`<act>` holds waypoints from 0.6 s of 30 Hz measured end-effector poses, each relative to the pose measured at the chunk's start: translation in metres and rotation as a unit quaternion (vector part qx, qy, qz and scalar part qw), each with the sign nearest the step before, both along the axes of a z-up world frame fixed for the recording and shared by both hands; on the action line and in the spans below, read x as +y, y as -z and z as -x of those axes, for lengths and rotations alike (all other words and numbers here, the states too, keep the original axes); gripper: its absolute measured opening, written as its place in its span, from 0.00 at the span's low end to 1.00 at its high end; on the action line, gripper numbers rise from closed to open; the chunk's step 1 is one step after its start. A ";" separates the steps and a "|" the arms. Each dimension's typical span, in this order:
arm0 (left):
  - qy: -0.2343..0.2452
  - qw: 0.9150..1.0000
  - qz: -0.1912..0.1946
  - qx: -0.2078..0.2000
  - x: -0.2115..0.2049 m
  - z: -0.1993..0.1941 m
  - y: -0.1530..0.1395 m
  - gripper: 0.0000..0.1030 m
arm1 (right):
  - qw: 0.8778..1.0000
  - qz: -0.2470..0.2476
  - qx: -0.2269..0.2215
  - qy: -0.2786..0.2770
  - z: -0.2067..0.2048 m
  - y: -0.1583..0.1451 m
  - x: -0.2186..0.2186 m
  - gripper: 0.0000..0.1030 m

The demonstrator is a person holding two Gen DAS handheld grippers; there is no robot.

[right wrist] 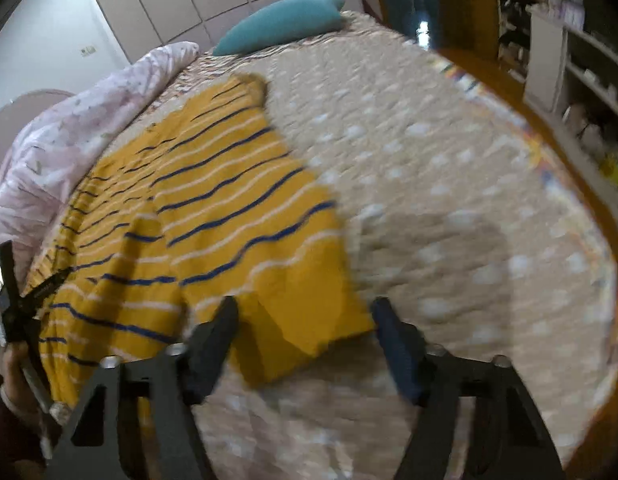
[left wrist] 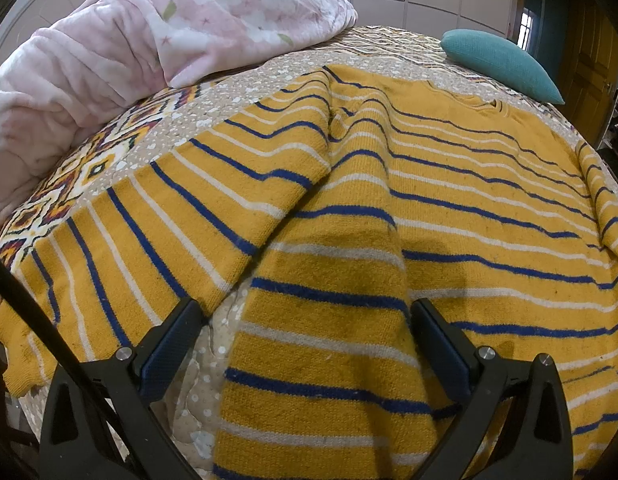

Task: Fold small clothes
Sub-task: 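Grasp the crossed sleeve cuff with the right gripper and lift it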

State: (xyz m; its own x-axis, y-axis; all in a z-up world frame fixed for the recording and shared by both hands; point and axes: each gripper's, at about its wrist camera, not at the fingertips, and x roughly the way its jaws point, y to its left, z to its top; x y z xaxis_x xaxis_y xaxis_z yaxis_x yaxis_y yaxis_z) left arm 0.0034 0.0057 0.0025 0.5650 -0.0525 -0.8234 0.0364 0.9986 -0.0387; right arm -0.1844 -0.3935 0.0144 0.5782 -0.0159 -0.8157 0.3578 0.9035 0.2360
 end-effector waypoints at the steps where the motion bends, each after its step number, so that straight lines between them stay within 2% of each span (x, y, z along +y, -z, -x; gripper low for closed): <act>1: 0.000 1.000 0.001 0.000 0.000 0.001 0.000 1.00 | 1.000 0.005 -0.008 -0.004 -0.003 0.001 0.003 0.25; 2: 0.000 1.000 0.001 0.000 0.000 0.001 0.000 1.00 | 1.000 -0.016 -0.015 -0.010 -0.008 -0.001 0.001 0.11; 3: 0.001 1.000 0.003 0.001 0.000 0.001 0.000 1.00 | 0.999 -0.041 -0.024 -0.005 -0.011 -0.005 -0.005 0.11; 4: 0.003 1.000 0.007 0.004 0.001 0.000 0.000 1.00 | 0.998 -0.045 -0.035 0.003 -0.011 -0.010 -0.012 0.11; 6: 0.007 1.000 0.015 0.014 0.005 -0.003 -0.002 1.00 | 0.998 -0.027 -0.042 0.030 -0.008 -0.024 -0.030 0.10; 8: 0.019 0.999 0.024 0.042 0.009 -0.008 -0.009 1.00 | 0.997 -0.001 -0.039 0.074 -0.003 -0.040 -0.058 0.10; 10: 0.024 0.997 0.058 0.051 0.022 -0.007 -0.023 0.99 | 0.992 0.025 -0.034 0.120 0.005 -0.053 -0.090 0.10; 14: 0.017 0.993 0.113 0.009 0.058 0.011 -0.059 0.99 | 0.977 0.078 -0.007 0.198 0.012 -0.074 -0.146 0.10; 17: 0.007 0.993 0.111 -0.031 0.088 0.026 -0.081 0.99 | 0.972 0.076 -0.003 0.224 0.007 -0.087 -0.166 0.10; 18: -0.001 0.995 0.098 -0.036 0.099 0.028 -0.086 0.99 | 0.971 0.080 -0.004 0.226 0.000 -0.093 -0.166 0.10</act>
State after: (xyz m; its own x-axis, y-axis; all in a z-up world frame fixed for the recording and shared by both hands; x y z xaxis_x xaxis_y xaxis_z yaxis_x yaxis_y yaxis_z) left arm -0.0248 0.1042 0.0888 0.6220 -0.2078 -0.7550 0.0450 0.9721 -0.2304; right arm -0.1849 -0.5590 0.1073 0.4884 -0.3953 -0.7779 0.7250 0.6800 0.1096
